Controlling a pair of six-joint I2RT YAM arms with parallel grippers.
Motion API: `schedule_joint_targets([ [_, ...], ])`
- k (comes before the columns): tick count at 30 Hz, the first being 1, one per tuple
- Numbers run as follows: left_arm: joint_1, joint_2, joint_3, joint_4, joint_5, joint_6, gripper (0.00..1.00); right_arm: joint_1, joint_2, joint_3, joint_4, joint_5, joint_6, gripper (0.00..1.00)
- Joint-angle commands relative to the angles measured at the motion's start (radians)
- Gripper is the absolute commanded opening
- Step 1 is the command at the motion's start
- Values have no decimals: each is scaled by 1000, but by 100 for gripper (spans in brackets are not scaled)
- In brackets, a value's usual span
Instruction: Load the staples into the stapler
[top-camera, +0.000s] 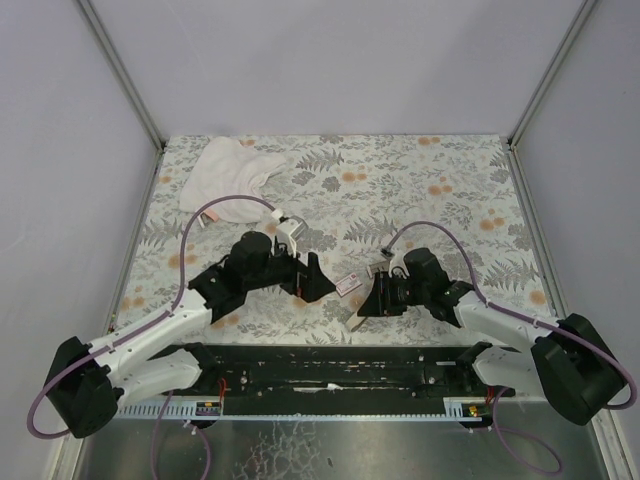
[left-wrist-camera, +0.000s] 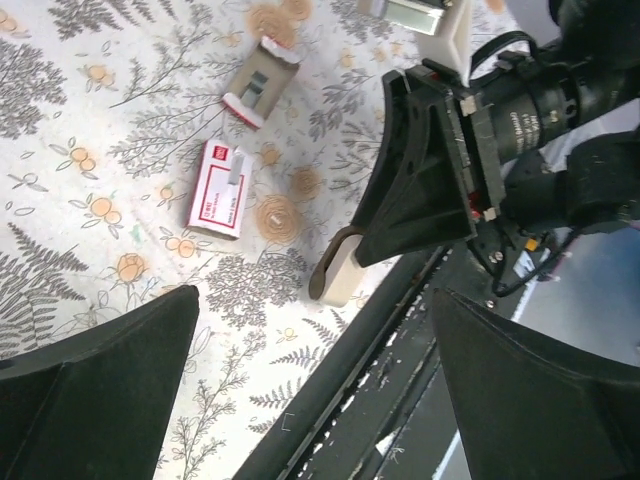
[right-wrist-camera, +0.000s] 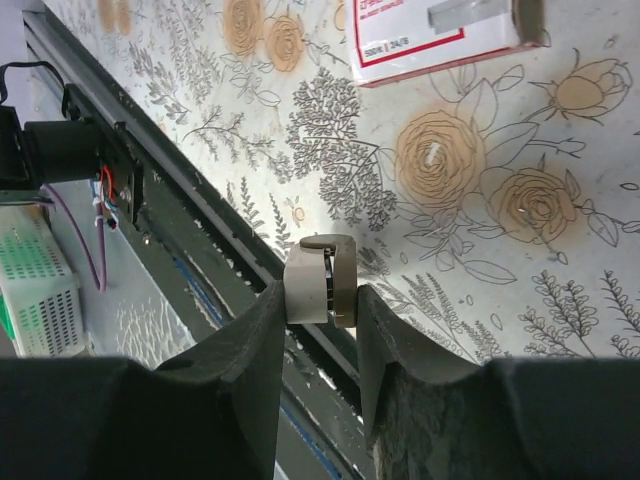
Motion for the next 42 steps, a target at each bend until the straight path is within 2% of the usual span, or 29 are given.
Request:
schedule_joint_targets([
  [1,-47,14,-26,48,-154,20,98,7,17,-33,186,38,28,7],
  [4,-87,35,-43,69,-213,9,97,6,32,-51,198,75,26,17],
  [8,-163,69,-82,134,-283,-2,96,7,29,-57,169,143,25,45],
  [11,-231,112,-96,187,-312,1,95,7,7,-57,145,189,27,59],
  [18,-326,262,-78,296,-315,30,92,7,-47,-49,87,259,26,75],
  [21,-355,328,-51,320,-314,39,92,7,-87,-35,43,305,21,88],
  [29,-403,489,36,353,-350,56,91,2,-204,40,-188,568,7,95],
  [33,-411,562,83,352,-395,72,89,-10,-216,69,-264,625,21,95],
  [38,-410,637,139,333,-452,92,81,-17,-239,61,-279,635,41,95],
  [42,-409,682,165,339,-439,101,71,-23,-248,51,-283,635,44,95],
])
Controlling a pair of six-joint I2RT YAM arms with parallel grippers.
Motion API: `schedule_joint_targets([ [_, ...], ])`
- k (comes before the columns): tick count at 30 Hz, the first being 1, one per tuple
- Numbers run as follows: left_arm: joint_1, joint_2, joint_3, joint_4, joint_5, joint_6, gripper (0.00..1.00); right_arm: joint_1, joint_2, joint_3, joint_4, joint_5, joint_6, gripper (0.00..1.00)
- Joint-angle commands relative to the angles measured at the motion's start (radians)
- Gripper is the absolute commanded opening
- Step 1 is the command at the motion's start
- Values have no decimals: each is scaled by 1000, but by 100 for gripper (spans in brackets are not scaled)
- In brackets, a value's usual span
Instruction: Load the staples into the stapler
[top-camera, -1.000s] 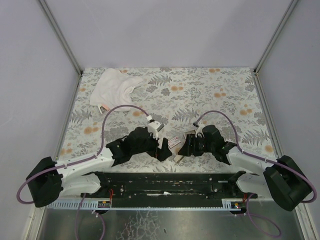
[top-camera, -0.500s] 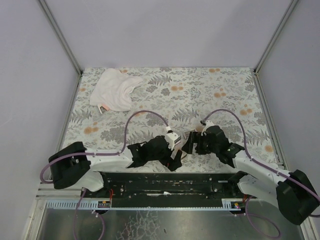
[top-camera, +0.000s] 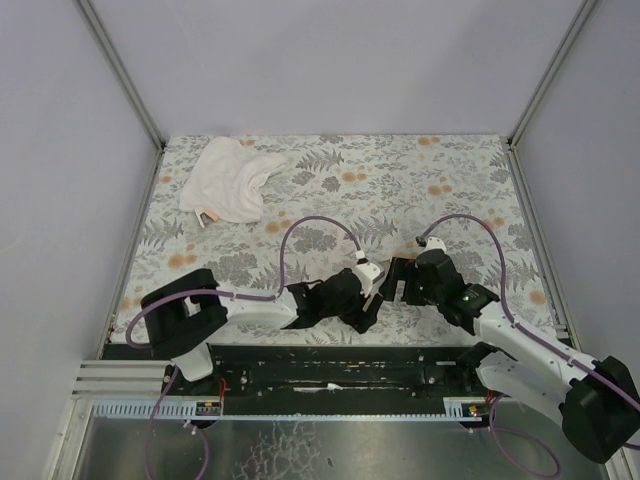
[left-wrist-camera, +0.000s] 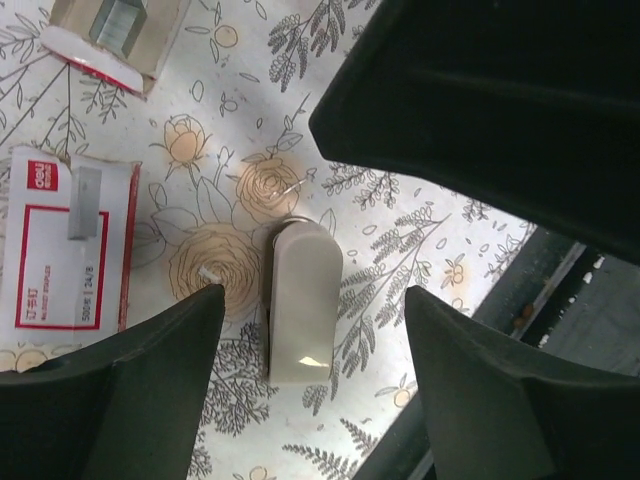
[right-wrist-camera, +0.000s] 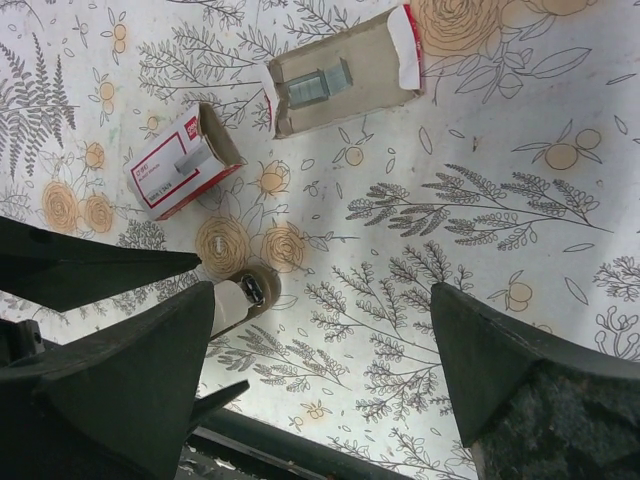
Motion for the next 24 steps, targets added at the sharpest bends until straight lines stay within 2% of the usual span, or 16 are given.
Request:
schedule_joint_targets([
  [1,-6,45,55,55,-34,36,67,-12,-22,19,-18,43,14,95],
  [5,-7,80,85,41,-39,47,54,-18,-30,14,-27,41,15,95],
  [10,-6,98,96,28,-28,57,26,-44,-31,4,-21,-8,25,96],
  [15,-6,51,70,28,-10,73,2,-113,-34,1,-35,-120,44,95],
  [20,-6,-105,-7,62,4,81,0,-169,-26,14,-38,-305,73,95],
  [24,-7,-235,-72,94,9,86,0,-180,-1,23,10,-495,138,89],
])
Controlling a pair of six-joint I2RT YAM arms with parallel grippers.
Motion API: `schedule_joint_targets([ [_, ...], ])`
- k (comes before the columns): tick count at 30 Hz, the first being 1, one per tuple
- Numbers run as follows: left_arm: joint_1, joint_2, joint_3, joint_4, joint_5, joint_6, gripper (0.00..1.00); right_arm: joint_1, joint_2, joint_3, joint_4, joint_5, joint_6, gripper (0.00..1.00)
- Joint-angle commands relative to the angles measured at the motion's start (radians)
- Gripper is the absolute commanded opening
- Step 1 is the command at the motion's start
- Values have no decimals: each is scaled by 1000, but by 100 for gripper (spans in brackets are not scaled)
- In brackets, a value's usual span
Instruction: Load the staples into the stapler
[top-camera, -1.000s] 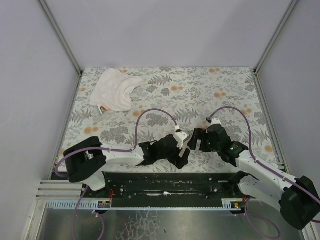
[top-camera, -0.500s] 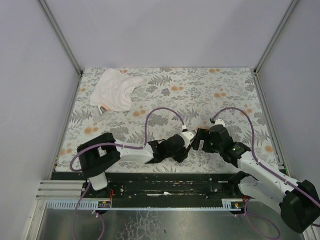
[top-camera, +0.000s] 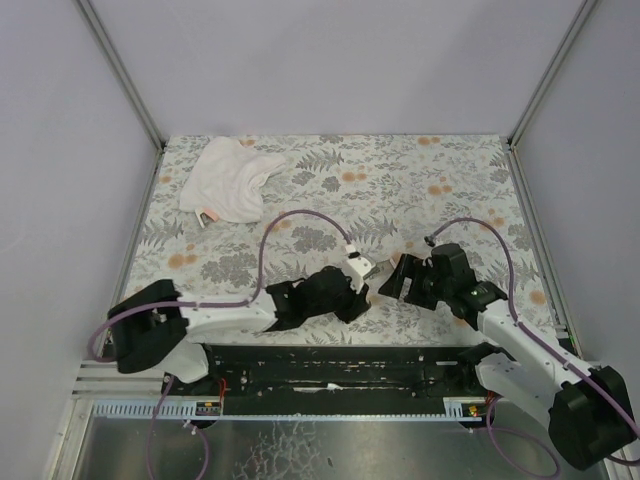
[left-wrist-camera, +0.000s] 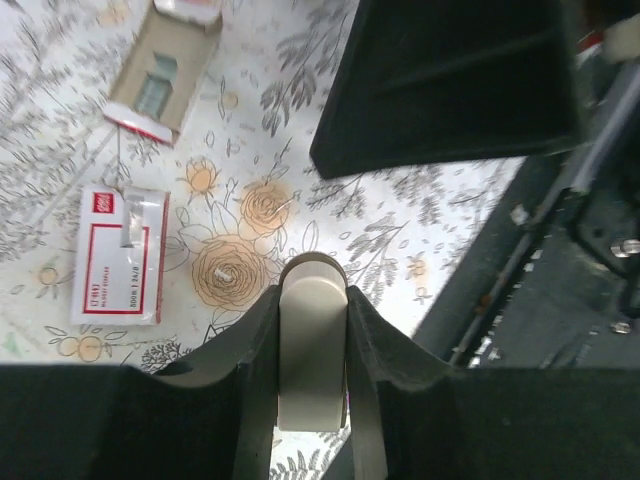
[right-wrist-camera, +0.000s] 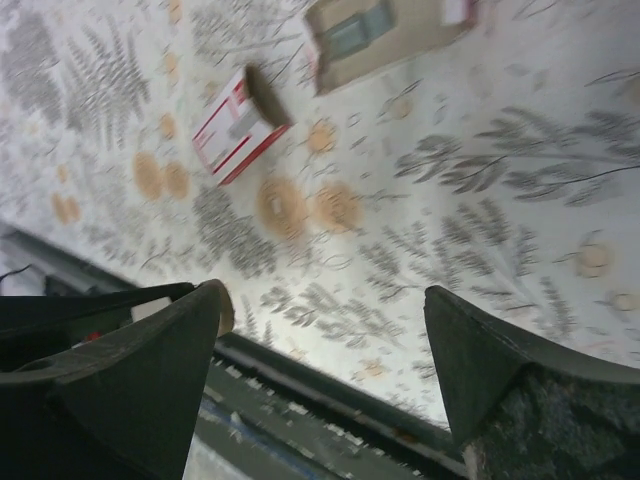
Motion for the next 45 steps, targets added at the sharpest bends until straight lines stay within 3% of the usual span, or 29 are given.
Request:
schedule_joint_targets([
  [1,-6,-140,-58,103,12,28,0,-11,19,23,71,-275,91,86],
  [9,-6,-245,-101,97,32,26,0,-11,-5,7,218,-418,252,73],
  [21,-7,-277,-133,140,11,7,0,-12,62,-34,276,-533,258,50],
  [45,-5,-241,-80,210,24,14,0,-9,171,-51,411,-693,254,42],
])
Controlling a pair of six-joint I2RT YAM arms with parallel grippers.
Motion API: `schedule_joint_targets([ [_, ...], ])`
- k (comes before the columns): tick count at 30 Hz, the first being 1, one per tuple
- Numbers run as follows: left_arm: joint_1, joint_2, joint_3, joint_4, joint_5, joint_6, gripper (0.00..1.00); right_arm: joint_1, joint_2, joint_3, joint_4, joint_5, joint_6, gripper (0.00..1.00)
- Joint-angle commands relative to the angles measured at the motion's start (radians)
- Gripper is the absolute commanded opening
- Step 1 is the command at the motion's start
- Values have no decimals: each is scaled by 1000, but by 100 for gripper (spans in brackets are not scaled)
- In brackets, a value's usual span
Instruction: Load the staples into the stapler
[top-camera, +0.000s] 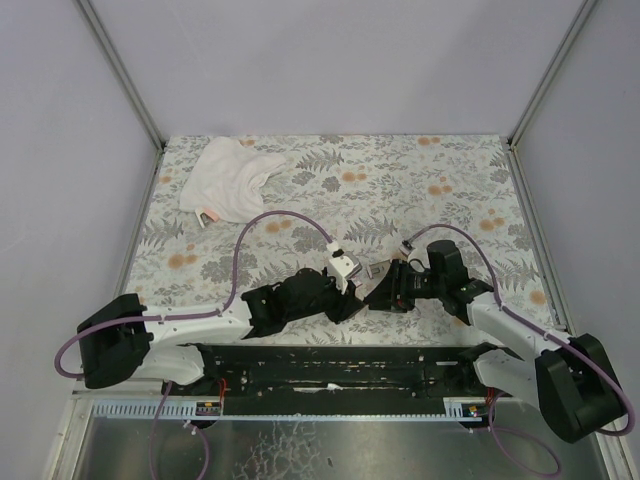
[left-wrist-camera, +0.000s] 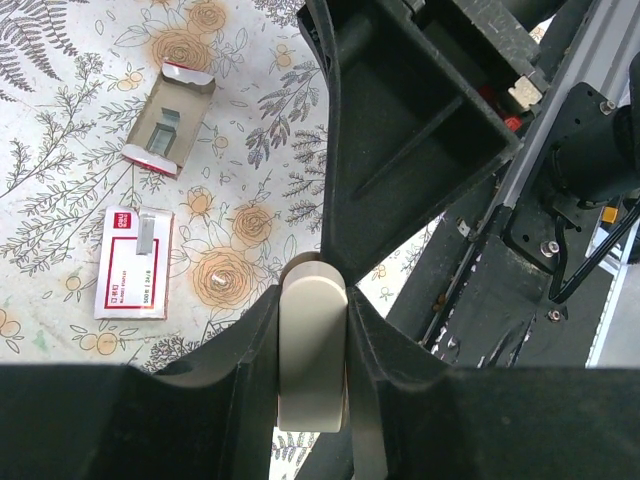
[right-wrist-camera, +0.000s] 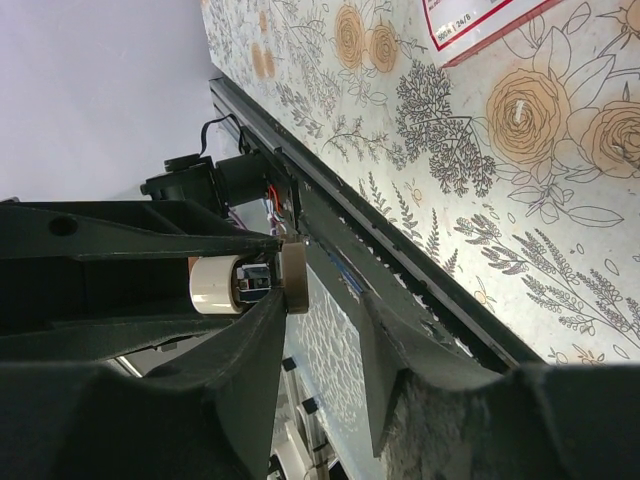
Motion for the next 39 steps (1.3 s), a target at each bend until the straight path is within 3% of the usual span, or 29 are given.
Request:
schedule_joint_targets([
  [1,-7,10,43,139,4,4,0,3,12,3,92,-90,16,42],
  [13,-6,28,53,161,11,5,0,39,67,10,252,-135,89,32],
  [20,-7,32,59,159,-25,12,1,55,70,-3,346,-119,140,1],
  [23,-6,23,56,135,-53,5,18,55,34,-4,312,-57,95,0],
  [26,-6,10,51,107,-73,-16,66,54,4,0,244,18,20,0],
  [28,-7,-9,50,93,-85,-40,85,55,-5,4,193,66,-36,0],
  [35,-5,-120,51,52,-199,-180,100,61,-61,17,41,264,-194,0],
  [39,28,-78,154,-179,-234,-366,100,96,-104,-2,48,401,-220,0],
])
